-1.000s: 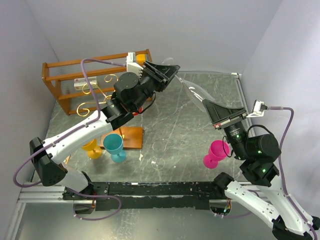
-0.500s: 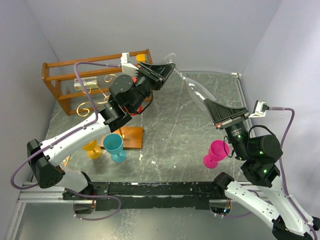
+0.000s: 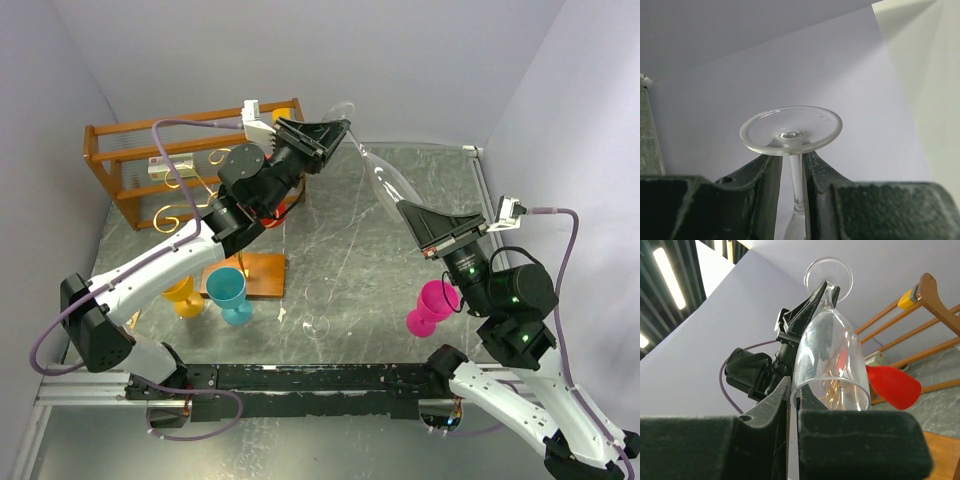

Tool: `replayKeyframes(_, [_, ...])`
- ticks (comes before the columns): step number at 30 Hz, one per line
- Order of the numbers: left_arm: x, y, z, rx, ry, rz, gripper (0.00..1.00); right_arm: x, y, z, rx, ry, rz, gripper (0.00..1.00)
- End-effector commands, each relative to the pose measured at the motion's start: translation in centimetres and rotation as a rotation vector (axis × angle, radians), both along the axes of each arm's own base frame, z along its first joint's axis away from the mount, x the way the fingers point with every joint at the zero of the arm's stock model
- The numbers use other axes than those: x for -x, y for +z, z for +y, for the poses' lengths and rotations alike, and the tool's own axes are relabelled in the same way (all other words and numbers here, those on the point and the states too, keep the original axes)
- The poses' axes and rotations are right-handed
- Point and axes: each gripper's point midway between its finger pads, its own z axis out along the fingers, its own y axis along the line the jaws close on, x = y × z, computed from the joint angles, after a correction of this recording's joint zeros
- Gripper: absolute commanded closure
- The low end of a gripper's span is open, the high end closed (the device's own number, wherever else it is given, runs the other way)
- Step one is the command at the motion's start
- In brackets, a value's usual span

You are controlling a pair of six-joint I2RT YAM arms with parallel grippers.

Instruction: Place the wine glass upside down on the wine glass rack

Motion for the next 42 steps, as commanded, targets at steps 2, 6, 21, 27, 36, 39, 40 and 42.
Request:
replayKeyframes(2, [-1.1, 2.4, 0.9, 0.068, 0.010, -0.047, 0.64, 1.8, 1.1, 0.7, -0.019, 0.095, -0.043, 1.00])
replayKeyframes(6, [-1.2, 2.2, 0.5, 0.064, -0.002, -0.048, 0.65, 1.8, 1.1, 0.9, -0.022, 0.104, -0.045, 1.00])
replayKeyframes(21, [-0.9, 2.3, 0.3, 0.058, -0.022, -0.095, 0.76, 1.2, 1.2, 0.8, -0.007, 0.083, 0.021, 1.00])
replayKeyframes(27, [-0.9, 3.0, 0.8, 0.039, -0.003, -0.145, 0.93, 1.1, 0.5, 0.7, 0.035, 0.072, 0.043, 0.90])
replayKeyframes(36, [-0.7, 2.4, 2.7, -0.085, 0.081, -0.239, 0.93, 1.1, -2.8, -0.1, 0.172, 0.026, 0.116, 0.30])
replayKeyframes(39, [0.0, 2.4, 3.1, -0.178, 0.093, -0.303, 0.93, 1.2, -4.5, -0.4, 0.262, 0.013, 0.117, 0.25])
replayKeyframes(40, [0.3, 2.6, 3.2, -0.204, 0.093, -0.327, 0.93, 1.3, -5.0, -0.6, 0.295, 0.005, 0.114, 0.24])
replayKeyframes(42, [1.1, 2.6, 3.2, -0.264, 0.079, -0.388, 0.93, 1.4, -5.7, -0.9, 0.379, -0.005, 0.097, 0.24])
